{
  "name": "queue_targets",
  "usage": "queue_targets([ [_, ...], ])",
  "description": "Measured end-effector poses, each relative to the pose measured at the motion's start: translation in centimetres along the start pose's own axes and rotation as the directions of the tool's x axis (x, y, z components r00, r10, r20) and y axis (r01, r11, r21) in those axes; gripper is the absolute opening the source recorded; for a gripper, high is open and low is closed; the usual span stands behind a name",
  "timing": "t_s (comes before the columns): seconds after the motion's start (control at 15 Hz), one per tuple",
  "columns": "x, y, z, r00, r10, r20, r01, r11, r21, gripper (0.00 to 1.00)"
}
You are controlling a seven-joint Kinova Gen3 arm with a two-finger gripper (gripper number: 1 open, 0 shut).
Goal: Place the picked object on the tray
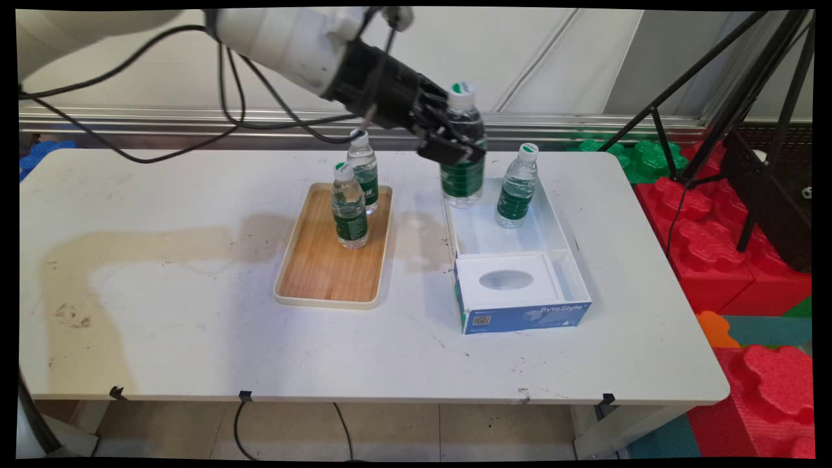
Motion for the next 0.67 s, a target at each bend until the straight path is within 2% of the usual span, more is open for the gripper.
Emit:
queue_targets([
  [0.4, -1.8, 0.2, -4.5, 0.998, 0.007, 0.060, -0.006, 1.000, -0.016, 0.00],
  [0.67, -4.0, 0.3, -6.6, 0.993, 0.007, 0.116, -0.004, 1.000, -0.026, 0.00],
])
